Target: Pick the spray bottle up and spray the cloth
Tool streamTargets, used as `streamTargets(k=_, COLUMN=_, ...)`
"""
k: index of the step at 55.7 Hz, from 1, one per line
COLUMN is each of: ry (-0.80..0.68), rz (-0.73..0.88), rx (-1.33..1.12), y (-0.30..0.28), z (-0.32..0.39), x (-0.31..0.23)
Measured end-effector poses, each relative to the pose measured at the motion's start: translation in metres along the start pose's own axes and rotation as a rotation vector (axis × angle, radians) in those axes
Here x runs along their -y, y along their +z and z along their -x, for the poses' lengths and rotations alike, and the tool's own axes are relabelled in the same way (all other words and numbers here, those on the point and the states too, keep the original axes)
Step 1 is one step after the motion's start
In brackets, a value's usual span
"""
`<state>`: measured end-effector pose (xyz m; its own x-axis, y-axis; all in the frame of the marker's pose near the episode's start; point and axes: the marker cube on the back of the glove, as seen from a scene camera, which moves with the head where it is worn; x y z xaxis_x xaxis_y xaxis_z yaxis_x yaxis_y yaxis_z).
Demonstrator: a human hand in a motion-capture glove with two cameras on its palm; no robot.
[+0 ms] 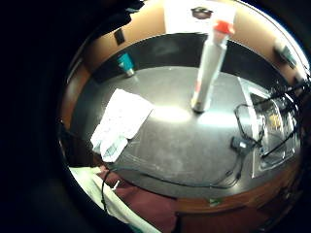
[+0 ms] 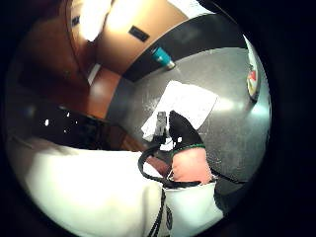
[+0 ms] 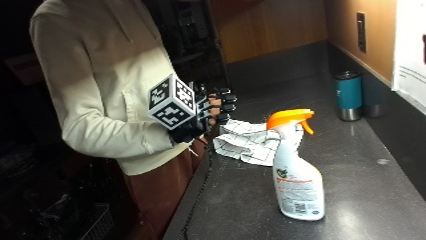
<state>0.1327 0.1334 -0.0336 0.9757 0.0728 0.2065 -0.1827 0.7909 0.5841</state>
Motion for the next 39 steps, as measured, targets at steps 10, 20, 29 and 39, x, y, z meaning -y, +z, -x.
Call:
streamTargets(k=10, ry=0.163, rz=-0.121, rx=0.062, y=-0.017, z=-0.044, x=0.005)
streamTargets(k=20, ry=0.274, rz=-0.218, rx=0.154, y=-0.012, z=-0.064, x=0.007)
streamTargets(k=29, ry=0.375, rz=-0.321, rx=0.256, y=0.002, z=-0.075, x=0.015)
streamTargets(k=39, ry=0.478, rz=-0.389, rx=0.383, y=0.021, z=-0.087, x=0.033)
